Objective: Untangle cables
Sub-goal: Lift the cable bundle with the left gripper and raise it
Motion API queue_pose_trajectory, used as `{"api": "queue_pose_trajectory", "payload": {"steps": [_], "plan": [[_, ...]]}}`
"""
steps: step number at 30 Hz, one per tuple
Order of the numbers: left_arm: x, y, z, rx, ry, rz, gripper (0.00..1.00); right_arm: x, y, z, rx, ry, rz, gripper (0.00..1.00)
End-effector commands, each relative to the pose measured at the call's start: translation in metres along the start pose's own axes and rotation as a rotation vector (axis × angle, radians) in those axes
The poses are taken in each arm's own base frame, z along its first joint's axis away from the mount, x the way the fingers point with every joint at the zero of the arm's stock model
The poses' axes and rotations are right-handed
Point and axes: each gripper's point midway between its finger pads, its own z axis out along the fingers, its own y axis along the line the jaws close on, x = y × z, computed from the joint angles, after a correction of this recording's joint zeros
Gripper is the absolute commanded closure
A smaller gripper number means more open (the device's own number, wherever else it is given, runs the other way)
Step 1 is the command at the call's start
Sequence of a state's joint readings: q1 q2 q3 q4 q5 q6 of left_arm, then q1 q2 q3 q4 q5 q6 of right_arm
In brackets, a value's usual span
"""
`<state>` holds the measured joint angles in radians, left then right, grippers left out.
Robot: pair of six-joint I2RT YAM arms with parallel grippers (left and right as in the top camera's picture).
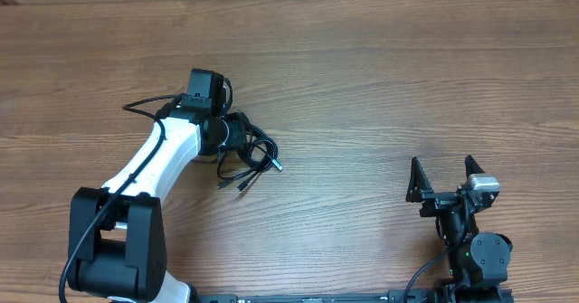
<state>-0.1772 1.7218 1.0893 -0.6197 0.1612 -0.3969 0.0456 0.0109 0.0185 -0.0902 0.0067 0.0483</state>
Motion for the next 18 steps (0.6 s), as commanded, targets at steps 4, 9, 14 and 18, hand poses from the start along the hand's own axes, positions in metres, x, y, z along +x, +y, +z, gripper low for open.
{"api": "queue_pose_trajectory", "payload": {"steps": [4, 9, 14, 18], "plan": [[-0.007, -0.027, -0.016, 0.101, 0.022, 0.307, 0.96, 0.002, -0.001, 0.0, 0.003, -0.003, -0.003, 0.0], [0.003, -0.07, -0.052, 0.314, 0.057, 0.631, 0.96, 0.002, -0.001, 0.0, 0.003, -0.003, -0.003, 0.0], [0.021, -0.112, -0.093, 0.563, 0.001, 0.867, 0.96, 0.002, -0.001, 0.0, 0.003, -0.003, -0.003, 0.0], [0.042, -0.135, -0.132, 0.735, -0.069, 1.031, 0.96, 0.002, -0.001, 0.0, 0.003, -0.004, -0.003, 0.0]]}}
